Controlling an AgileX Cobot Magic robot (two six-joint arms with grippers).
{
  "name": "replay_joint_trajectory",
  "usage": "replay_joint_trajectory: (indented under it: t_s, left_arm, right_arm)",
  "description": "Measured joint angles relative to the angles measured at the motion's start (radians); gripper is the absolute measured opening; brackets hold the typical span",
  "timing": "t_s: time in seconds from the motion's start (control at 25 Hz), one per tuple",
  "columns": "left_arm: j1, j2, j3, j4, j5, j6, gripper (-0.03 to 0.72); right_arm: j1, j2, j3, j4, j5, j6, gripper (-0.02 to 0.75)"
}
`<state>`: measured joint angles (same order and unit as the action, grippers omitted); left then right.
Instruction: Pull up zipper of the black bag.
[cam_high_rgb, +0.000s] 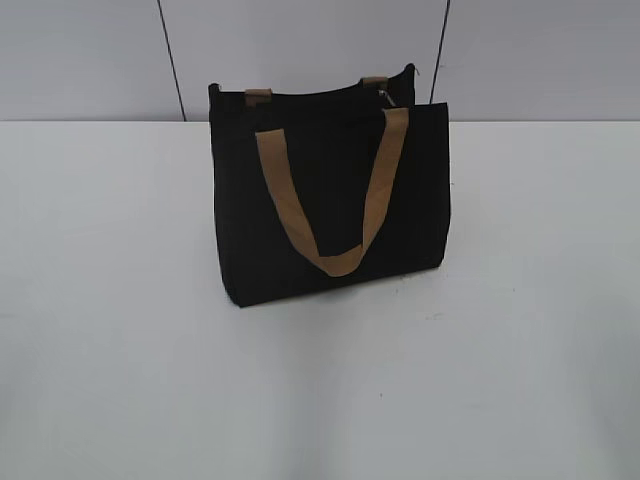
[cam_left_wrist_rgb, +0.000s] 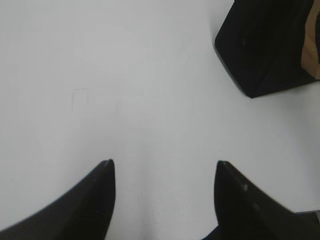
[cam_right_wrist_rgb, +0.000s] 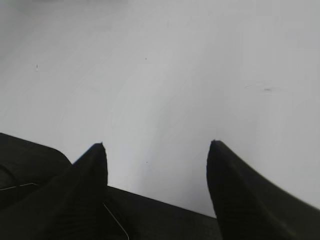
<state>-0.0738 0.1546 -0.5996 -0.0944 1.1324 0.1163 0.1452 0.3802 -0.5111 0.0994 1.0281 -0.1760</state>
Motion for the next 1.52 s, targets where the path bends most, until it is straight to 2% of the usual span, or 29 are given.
replay_joint_trajectory:
  t_s: [0.44,0.76,1.28,1.4,1.52]
  left_arm:
    - [0.000,-0.155,0.061,-0.048,-0.052,0.001,0.468]
    - [0.000,-0.163,0.070,-0.047,-0.065,0.001,0.468]
    - [0.001,-0.164,0.070,-0.047,-0.066,0.003,0.468]
    - [0.001,-0.164,0.070,-0.047,-0.066,0.003,0.468]
    - [0.001,-0.164,0.070,-0.047,-0.066,0.003,0.468]
  right_arm:
    - [0.000,-0.195,0.022,0.012,0.061,0.000,0.487]
    - [0.000,-0.381,0.025,0.014,0.067,0.000,0.487]
    - [0.000,-0.387,0.025,0.013,0.068,0.006,0.487]
    - [-0.025,-0.387,0.025,0.013,0.068,0.006,0.487]
    - [-0.095,-0.387,0.025,0.013,0.068,0.006,0.487]
